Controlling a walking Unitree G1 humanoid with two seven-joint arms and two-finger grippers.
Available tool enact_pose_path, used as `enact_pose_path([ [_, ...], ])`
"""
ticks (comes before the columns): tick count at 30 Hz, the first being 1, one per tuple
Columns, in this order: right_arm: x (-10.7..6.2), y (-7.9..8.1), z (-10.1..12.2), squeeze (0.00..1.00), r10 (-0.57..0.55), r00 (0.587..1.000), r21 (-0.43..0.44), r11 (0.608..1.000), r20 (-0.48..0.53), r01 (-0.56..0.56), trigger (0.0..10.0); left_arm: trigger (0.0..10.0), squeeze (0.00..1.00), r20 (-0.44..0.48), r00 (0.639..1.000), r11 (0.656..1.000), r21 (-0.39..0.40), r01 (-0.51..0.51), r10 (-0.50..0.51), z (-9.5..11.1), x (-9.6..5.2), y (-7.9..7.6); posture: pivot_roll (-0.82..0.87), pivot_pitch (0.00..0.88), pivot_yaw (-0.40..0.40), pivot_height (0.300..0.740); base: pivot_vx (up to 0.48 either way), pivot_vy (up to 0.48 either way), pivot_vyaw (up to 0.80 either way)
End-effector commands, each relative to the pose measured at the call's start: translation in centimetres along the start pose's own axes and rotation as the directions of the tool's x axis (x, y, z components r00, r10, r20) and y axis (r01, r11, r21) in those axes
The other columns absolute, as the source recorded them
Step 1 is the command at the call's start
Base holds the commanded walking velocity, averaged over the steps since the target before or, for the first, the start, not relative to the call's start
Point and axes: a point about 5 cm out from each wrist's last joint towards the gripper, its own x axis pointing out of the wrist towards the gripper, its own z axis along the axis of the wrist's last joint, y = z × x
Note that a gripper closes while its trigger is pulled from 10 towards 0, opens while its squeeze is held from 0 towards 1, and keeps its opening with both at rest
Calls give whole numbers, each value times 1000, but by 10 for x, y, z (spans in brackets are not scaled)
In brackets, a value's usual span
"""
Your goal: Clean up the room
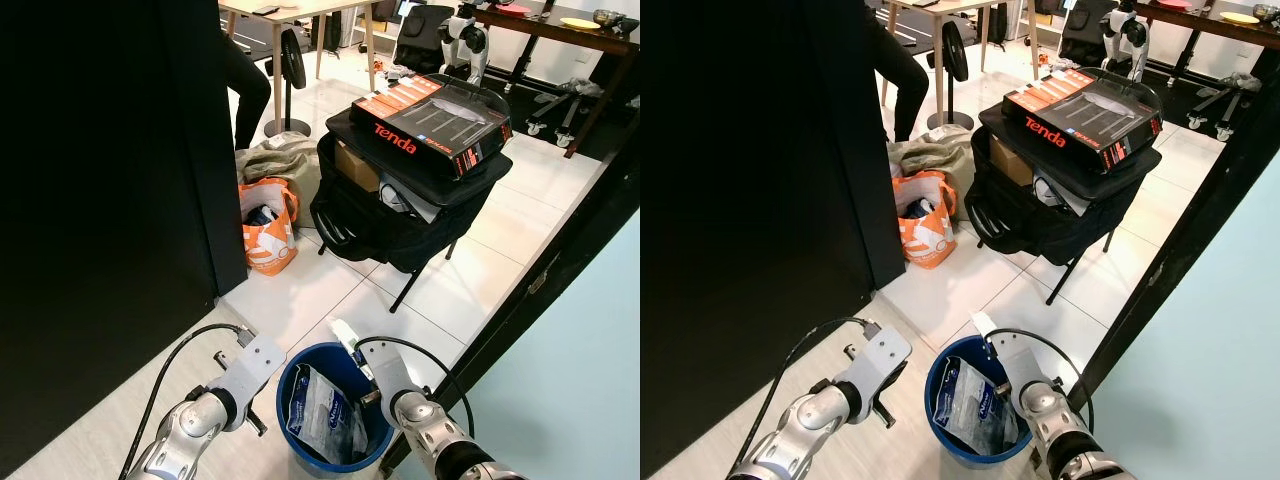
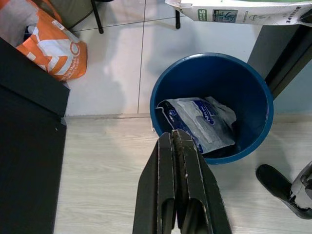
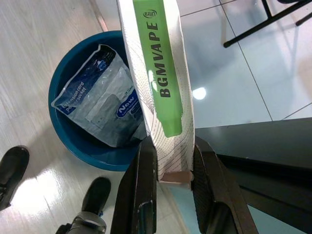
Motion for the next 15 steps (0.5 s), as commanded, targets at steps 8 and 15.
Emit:
enact_pose_path([
  [8,0,-1,-5,0,-3,1000,-2,1000,-21,3,10000,10000,0,-8,1000,1000,15,12,-12,-5,-3,-3,56,110,-46,665,0,0,0],
  [15,-1,-1,-5,0,-2,1000,-3,1000,-19,2,10000,10000,0,-6,1000,1000,20,12,-12,-5,-3,-4,59,109,-47,656,0,0,0],
])
